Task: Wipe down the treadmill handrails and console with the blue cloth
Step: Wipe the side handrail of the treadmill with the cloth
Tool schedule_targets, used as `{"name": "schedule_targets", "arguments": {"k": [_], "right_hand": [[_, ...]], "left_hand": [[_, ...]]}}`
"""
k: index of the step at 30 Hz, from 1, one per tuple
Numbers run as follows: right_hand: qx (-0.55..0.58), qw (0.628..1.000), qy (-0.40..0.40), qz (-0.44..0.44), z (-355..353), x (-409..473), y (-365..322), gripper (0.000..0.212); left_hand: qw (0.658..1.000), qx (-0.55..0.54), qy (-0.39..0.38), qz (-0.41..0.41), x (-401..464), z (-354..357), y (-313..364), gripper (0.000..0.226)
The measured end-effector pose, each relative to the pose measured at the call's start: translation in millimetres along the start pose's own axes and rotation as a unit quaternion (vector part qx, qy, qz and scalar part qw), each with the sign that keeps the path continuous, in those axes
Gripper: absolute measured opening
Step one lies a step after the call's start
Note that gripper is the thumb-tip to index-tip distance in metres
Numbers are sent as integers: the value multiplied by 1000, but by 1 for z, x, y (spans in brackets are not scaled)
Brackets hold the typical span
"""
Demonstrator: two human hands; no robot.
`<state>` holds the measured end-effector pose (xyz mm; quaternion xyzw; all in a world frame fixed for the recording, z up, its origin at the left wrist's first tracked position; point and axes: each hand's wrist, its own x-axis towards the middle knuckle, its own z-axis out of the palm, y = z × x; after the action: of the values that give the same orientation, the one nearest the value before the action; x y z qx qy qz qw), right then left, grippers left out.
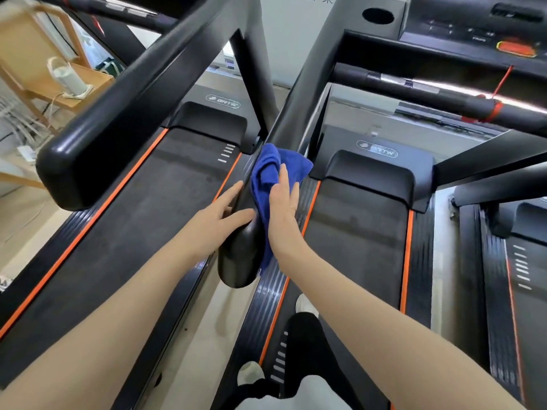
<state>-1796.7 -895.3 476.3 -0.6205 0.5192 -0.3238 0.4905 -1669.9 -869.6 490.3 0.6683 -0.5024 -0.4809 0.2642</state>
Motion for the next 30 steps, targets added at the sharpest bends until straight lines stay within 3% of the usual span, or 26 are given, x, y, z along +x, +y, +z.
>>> {"name": "schedule_targets", "arguments": {"k": [2, 3, 5, 9, 18, 28, 30], "right_hand": [[64, 997, 19, 40, -8, 19, 0, 50], [100, 993, 34, 60, -13, 34, 1, 45], [136, 985, 55, 95, -23, 63, -1, 45], [123, 986, 86, 68, -48, 125, 4, 49], [77, 987, 106, 92, -107, 249, -9, 52], [56, 994, 40, 88, -81, 176, -7, 60], [105, 990, 27, 95, -73, 155, 0, 59]], "left_hand": [[1000, 8, 18, -8, 13, 0, 6, 56], [1000, 9, 29, -8, 20, 1, 12, 55], [998, 35, 51, -1, 37, 5, 25, 57], [992, 106, 65, 30, 75, 10, 55, 64], [972, 231, 22, -39, 117, 3, 86, 67], [983, 171, 43, -56, 122, 0, 95, 71], [984, 158, 50, -60, 130, -3, 104, 68]]}}
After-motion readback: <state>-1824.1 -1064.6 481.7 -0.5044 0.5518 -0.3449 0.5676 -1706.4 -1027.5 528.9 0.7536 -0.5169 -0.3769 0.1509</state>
